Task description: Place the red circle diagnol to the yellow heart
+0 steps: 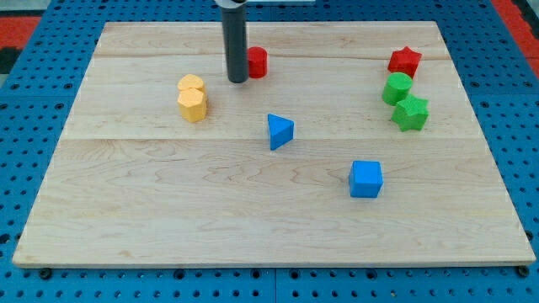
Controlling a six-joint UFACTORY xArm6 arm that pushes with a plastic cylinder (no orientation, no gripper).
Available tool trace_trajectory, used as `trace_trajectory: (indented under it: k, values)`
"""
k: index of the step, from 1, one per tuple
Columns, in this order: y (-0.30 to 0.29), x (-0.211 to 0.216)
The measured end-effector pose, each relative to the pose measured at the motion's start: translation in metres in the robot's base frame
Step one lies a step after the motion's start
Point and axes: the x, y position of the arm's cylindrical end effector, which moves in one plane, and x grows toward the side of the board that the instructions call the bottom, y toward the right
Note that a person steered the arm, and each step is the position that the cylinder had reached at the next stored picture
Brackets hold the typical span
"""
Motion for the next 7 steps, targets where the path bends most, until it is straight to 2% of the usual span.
trace_trajectory:
  k: [3,5,7]
  values:
    - [-0.007,-0.025]
    - [0.018,-0.033]
    - [-0.001,-0.033]
